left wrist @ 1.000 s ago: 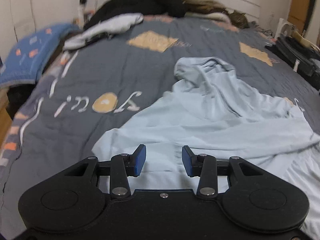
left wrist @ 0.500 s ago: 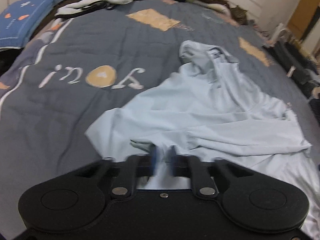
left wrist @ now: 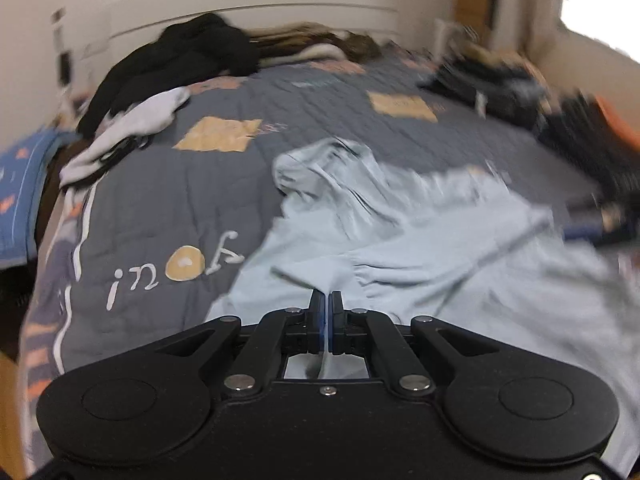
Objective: Fold clothes
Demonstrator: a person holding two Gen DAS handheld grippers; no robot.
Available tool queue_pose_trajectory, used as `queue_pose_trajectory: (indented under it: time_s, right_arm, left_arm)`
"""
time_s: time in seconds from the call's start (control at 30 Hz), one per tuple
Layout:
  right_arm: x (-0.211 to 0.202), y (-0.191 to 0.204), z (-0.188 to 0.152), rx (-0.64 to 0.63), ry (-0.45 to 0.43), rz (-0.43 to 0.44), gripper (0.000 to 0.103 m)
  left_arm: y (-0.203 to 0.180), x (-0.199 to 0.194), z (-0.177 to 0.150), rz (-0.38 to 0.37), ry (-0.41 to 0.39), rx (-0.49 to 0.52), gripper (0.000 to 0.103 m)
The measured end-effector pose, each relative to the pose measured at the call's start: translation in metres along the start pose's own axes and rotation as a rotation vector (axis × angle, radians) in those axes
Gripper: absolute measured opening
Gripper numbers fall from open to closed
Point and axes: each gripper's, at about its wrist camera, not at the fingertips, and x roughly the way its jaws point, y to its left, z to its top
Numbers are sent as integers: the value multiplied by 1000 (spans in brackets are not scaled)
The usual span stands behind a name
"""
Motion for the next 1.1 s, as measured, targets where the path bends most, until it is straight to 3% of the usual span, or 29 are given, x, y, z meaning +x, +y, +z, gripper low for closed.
queue_pose_trajectory:
  time_s: [0.1, 0.3, 0.43, 0.5, 0.57, 0.6, 0.83, 0.9, 0.93, 1.1]
  right_arm:
    - [0, 0, -1, -6, 2, -3, 51]
    - [1, 3, -4, -19, 11, -2, 51]
    - [1, 4, -4, -25, 15, -1, 51]
    - [1, 4, -4, -23, 13, -2, 51]
    - [1, 3, -4, -20, 13, -2, 51]
    - [2, 3, -4, -19, 14, -1, 51]
    - [5, 6, -6, -39, 31, 6, 51]
    - [7, 9, -8, -62, 37, 6, 51]
    - [8, 11, -10, -71, 42, 7, 51]
    - [14, 15, -15, -91, 69, 7, 51]
  left_arm:
    - [-22, 10, -17, -38, 59, 30, 2]
    - [-19, 49, -45, -44, 145, -113, 4]
    - [-3, 61, -51, -58, 137, -216, 8]
    - [4, 64, -50, -79, 121, -271, 20]
    - [7, 66, -48, -79, 105, -299, 43]
    - [7, 67, -47, -74, 97, -301, 44]
    - [-7, 82, -54, -101, 150, -260, 42]
    - [-11, 82, -59, -94, 142, -240, 31]
    - [-12, 79, -60, -90, 132, -233, 16]
    - [-9, 78, -63, -78, 149, -230, 16]
